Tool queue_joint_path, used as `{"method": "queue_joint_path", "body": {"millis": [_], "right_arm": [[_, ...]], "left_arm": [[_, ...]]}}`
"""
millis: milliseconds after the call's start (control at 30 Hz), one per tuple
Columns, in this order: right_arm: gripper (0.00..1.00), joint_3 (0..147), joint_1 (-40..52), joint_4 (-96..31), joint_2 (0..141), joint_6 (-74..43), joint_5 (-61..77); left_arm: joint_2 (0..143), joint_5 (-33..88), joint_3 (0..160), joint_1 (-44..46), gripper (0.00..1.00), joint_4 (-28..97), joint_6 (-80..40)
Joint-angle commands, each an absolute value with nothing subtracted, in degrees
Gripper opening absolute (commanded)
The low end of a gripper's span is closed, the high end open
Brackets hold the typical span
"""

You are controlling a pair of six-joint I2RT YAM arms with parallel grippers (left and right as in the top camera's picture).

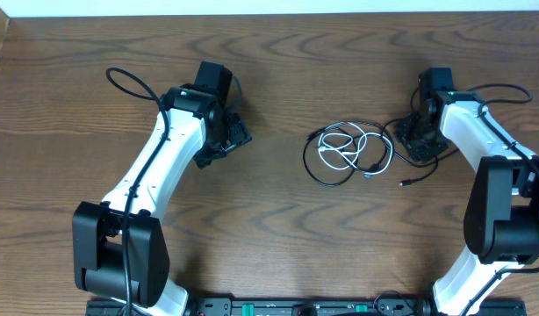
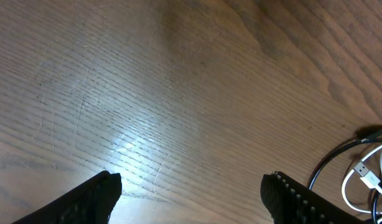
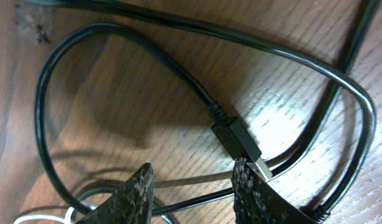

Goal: Untangle cables

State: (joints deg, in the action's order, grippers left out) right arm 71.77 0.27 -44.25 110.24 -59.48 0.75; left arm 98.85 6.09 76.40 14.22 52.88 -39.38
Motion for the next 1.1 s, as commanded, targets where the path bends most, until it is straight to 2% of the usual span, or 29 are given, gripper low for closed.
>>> {"method": "queue_joint_path", "body": {"millis": [0,167,400,433,467,567,700,800,833,933,1067], "right_arm": [[0.38,70.63,0.91,-43.86,111.57,-61.76,-1.15],[0.36,70.61,2.31,-41.93,112.95,-61.67,-0.91],[0.24,70.59,4.29,-42.74,113.19,-61.67,-3.09],[0.18,70.59,4.27,-42.92,113.19,-61.67,-3.05],[0.18,70.59,4.27,-43.05,113.19,-61.67,-3.07],[0.24,70.59,4.27,-43.53,113.19,-61.67,-3.07],[0.26,70.30,4.32,-44.31,113.19,-61.67,-3.05],[0.41,70.19,4.45,-45.69,113.19,-61.65,-2.85],[0.42,70.19,4.43,-45.65,113.19,-61.08,-2.87],[0.35,70.63,3.55,-45.25,113.14,-55.99,-2.98],[0.43,75.96,1.32,-51.03,113.03,-52.03,-5.74]], "left_arm": [[99.35,6.00,75.96,14.24,0.78,53.04,-39.70],[99.35,5.98,75.96,14.24,0.78,53.04,-39.68],[99.35,6.00,75.96,14.24,0.78,53.06,-39.68],[99.35,5.98,75.96,14.24,0.78,53.08,-39.68],[99.35,6.00,75.96,14.24,0.78,53.08,-39.68],[99.35,6.00,75.96,14.24,0.78,53.08,-39.68],[99.35,6.00,75.96,14.24,0.78,53.06,-39.68],[99.35,5.98,75.96,14.24,0.78,53.06,-39.68],[99.35,6.00,75.96,14.24,0.78,53.06,-39.68],[99.35,5.98,75.96,14.24,0.78,53.06,-39.68],[99.35,5.98,75.96,14.24,0.78,53.06,-39.68]]}}
